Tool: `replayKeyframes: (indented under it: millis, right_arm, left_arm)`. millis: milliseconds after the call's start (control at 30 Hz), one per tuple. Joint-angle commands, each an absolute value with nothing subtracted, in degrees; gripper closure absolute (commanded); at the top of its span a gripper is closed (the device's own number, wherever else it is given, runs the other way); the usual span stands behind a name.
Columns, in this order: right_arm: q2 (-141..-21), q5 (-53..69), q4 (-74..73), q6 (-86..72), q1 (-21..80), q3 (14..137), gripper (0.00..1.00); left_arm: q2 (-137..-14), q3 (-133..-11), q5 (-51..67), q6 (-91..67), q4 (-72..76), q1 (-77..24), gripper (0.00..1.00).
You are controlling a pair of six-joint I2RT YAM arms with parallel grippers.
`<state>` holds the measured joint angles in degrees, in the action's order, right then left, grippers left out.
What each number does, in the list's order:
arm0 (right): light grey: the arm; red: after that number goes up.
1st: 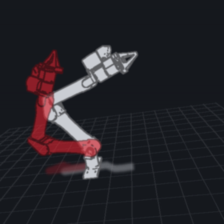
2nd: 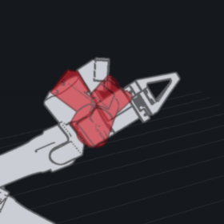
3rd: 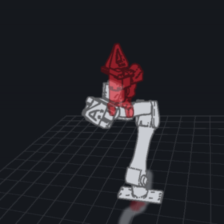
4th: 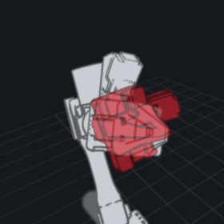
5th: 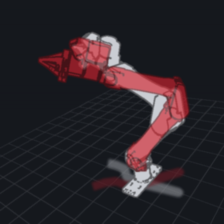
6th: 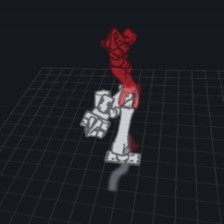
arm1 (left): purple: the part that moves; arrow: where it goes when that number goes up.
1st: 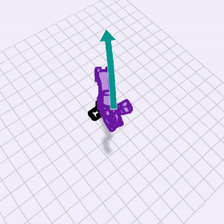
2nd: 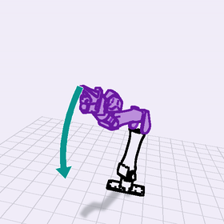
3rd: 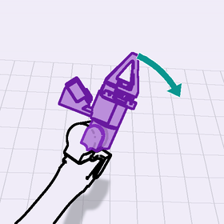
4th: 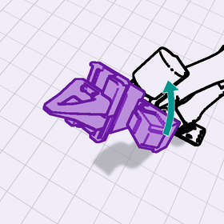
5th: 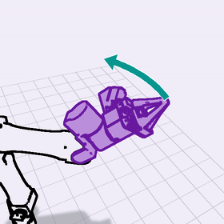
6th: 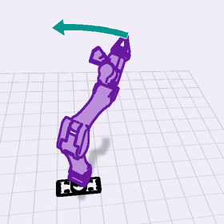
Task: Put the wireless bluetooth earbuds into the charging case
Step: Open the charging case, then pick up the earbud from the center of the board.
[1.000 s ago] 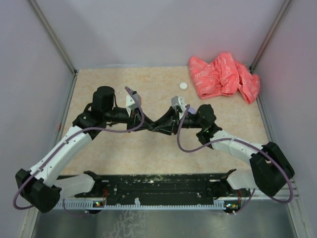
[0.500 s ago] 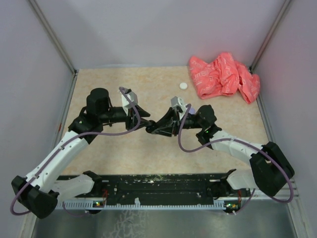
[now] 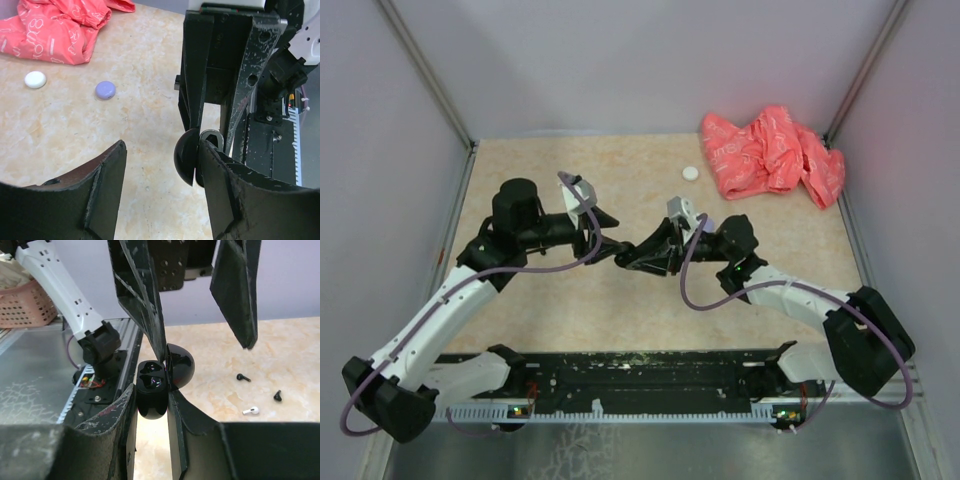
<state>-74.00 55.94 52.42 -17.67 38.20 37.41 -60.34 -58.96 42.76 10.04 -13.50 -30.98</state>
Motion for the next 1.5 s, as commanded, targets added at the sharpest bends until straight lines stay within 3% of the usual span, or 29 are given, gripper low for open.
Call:
replayKeyframes:
  millis: [0, 500, 800, 1467]
  right_arm:
    - [-72.16, 50.98, 56.94, -13.16, 38.67, 34.53, 1.00]
    - [-66.33, 32.33, 58.37, -2.30, 38.66, 25.43, 1.00]
    - [-64.64, 27.34, 63.10, 0.25, 38.62, 20.44, 1.00]
    - [-64.13, 22.12, 64.72, 4.25, 38.51, 15.61, 1.00]
  left_arm:
    - [-57.63, -58.39, 39.34, 7.53, -11.63, -30.67, 0.33]
    - [-52.38, -49.73, 9.94, -7.28, -13.78, -30.73, 0.23]
    - [-56.63, -45.87, -8.15, -17.95, -19.26, -29.60, 0.25]
    - [-77.87, -50.88, 3.84, -13.32, -21.99, -8.17, 0.29]
